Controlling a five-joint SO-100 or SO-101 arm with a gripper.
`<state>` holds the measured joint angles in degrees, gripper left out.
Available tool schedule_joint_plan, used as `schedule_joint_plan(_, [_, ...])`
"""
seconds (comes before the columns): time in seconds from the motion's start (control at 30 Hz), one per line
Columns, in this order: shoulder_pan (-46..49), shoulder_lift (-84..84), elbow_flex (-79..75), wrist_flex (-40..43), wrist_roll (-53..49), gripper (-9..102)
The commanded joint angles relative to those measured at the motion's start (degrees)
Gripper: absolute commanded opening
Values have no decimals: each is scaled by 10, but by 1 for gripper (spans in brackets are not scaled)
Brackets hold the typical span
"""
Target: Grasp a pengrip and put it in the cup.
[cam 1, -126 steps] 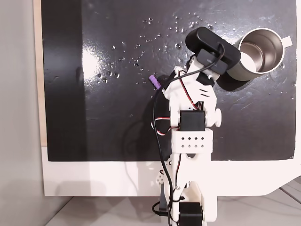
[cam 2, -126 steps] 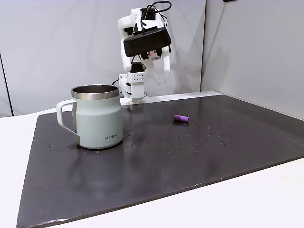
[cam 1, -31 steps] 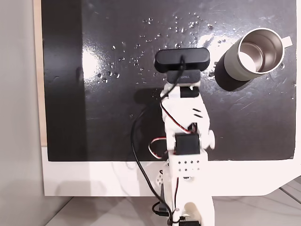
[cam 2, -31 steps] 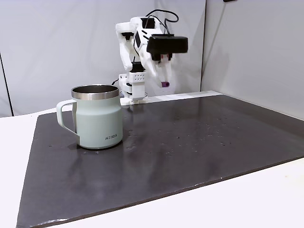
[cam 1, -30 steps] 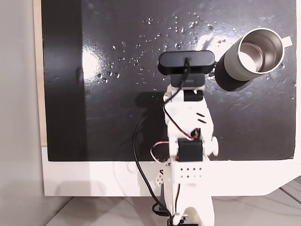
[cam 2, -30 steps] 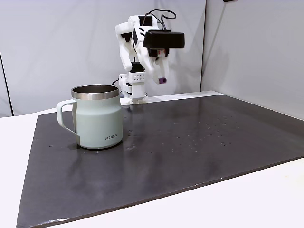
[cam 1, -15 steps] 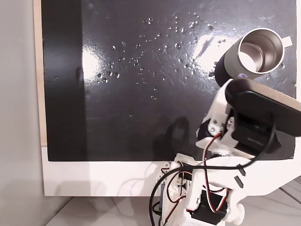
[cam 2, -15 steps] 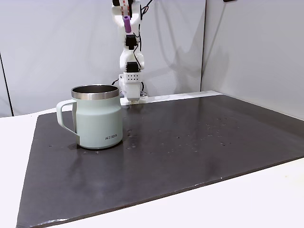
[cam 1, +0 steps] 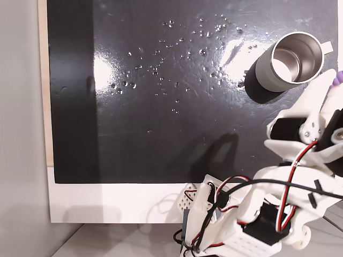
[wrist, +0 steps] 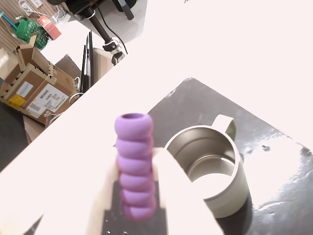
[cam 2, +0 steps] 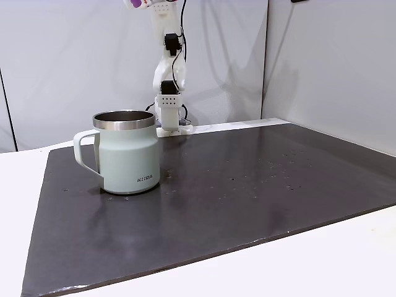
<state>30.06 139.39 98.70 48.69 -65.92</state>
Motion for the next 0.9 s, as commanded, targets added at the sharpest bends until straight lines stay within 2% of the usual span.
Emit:
schedule_joint_plan(0.0, [13, -47, -34, -43, 49, 0])
schedule_joint_plan(0.17, [20, -129, -36, -89, 95, 0])
schedule_joint_plan(0.4, [22, -223, -22, -168, 105, 0])
schedule_joint_plan(0.87, [25, -282, 90, -325, 130, 0])
